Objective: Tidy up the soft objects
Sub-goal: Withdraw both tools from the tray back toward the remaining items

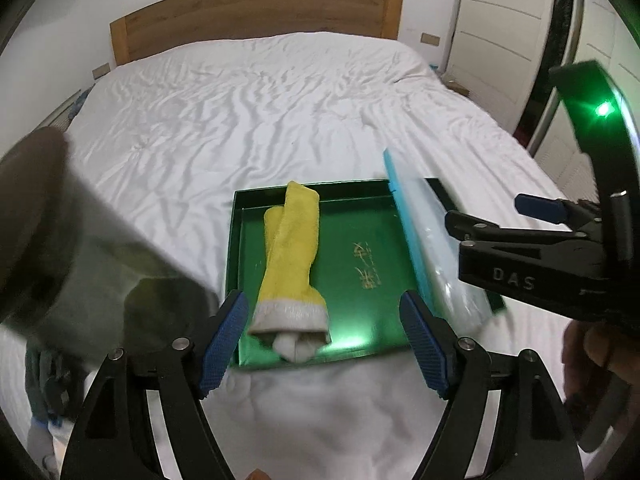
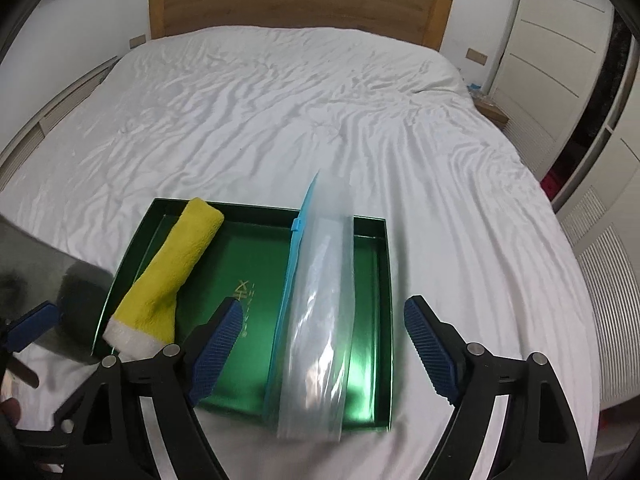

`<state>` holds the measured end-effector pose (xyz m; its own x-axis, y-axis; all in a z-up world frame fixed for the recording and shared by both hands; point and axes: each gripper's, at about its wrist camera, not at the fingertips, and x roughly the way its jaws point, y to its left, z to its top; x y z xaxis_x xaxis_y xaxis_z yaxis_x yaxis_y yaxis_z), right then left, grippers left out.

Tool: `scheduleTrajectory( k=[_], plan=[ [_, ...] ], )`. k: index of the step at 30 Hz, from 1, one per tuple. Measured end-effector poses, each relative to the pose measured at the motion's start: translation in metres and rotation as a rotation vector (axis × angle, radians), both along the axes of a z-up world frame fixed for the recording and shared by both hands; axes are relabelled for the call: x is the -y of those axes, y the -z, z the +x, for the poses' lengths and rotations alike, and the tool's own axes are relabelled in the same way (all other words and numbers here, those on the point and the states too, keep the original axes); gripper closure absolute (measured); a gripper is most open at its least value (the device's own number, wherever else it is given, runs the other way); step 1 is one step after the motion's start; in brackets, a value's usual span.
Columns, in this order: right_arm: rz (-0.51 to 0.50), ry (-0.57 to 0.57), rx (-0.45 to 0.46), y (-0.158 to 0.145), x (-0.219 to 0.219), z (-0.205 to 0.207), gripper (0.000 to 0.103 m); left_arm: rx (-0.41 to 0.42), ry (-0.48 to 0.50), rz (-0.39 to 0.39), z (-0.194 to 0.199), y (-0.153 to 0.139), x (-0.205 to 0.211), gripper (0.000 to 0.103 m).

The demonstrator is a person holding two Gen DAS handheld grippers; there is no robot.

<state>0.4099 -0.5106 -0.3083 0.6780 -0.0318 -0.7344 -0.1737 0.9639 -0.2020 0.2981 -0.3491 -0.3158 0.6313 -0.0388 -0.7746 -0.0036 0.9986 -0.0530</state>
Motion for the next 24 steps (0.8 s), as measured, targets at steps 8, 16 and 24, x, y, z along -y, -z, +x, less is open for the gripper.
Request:
scheduleTrajectory(
  k=[8,16,24],
  plan=[
    [-0.010,-0.030,0.006,-0.014,-0.025,-0.071,0.021,-0.012,0.015,-0.027,-0.057,-0.022,-0.044,0.030],
    [-0.024,-0.079,0.003,-0.021,-0.083,-0.148,0.020,-0.072,-0.032,0.017,-0.117,-0.024,-0.128,0.030],
    [-0.017,-0.187,-0.048,-0.015,-0.160,-0.218,0.020,-0.140,-0.105,0.101,-0.174,-0.017,-0.229,0.030]
  ],
)
